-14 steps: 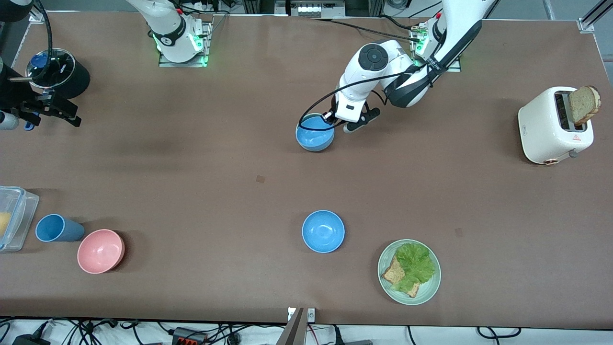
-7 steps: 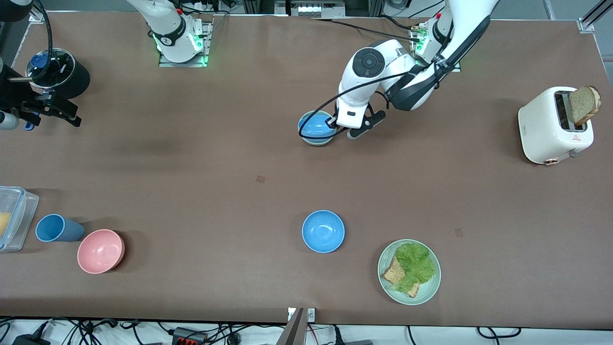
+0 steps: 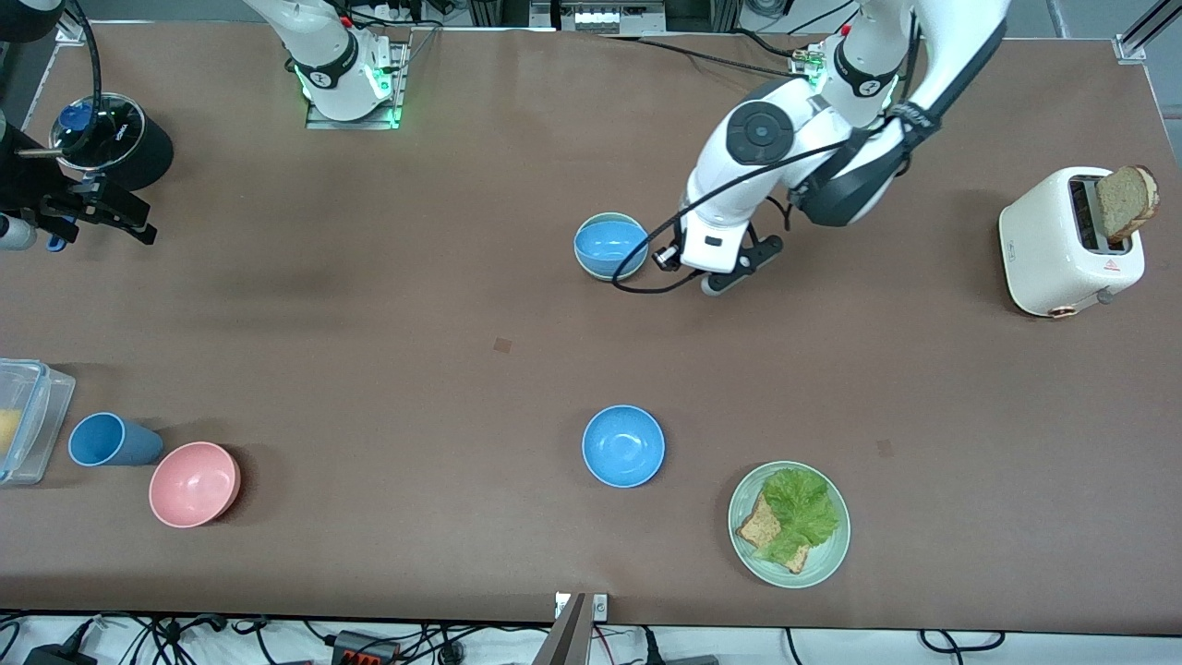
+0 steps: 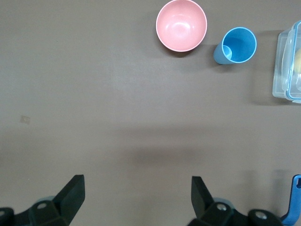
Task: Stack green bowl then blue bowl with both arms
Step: 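Open the left gripper and lift it away from the stacked bowls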
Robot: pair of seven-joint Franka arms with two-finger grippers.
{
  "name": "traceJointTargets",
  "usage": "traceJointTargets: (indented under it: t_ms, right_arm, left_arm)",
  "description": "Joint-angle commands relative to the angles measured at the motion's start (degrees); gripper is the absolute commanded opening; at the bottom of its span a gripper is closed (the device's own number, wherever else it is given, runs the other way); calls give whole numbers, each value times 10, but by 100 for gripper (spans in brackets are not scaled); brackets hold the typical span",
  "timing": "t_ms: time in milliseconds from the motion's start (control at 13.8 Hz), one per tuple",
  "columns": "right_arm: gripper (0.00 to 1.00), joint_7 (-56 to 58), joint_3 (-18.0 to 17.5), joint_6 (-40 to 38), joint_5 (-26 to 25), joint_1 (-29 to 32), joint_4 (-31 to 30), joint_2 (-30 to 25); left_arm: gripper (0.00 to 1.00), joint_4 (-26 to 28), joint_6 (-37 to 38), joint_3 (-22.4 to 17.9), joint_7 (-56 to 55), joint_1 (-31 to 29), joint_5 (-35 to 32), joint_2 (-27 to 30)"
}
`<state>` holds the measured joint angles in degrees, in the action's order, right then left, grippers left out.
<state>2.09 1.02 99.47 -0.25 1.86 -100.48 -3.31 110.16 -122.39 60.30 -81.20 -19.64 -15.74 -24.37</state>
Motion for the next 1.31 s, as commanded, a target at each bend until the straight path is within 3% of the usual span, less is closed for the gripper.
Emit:
traceJointTargets:
  t_ms: [0,145,435,653,798,944,1089,1234]
  right_arm:
    - [100,5,-3,-3,-1,2,6,2]
    - [100,5,-2,-4,-1,2,6,2]
    - [100,5,-2,-5,-1,1,6,2]
    - [100,5,-3,-5,-1,1,6,1]
    - [100,5,-3,-5,-1,1,6,1]
    - [100,5,-2,-3,-1,2,6,1]
    - [100,5,-1,-5,-5,2,7,0]
    - [100,6,-1,-6,-5,3,7,0]
  left_arm:
    - [24,-70,82,10,74,-7,-11,-8]
    - [24,-98,126,4,130,-7,-10,-8]
    - [25,-131,140,2,195,0,-17,-17]
    - [32,-171,186,-12,286,-5,-23,-14]
    - [32,-187,200,-87,396,26,5,14]
    - [33,-187,199,-208,472,87,102,59]
    - [42,-183,200,-330,556,157,136,96]
    - [44,-175,206,-395,608,193,137,119]
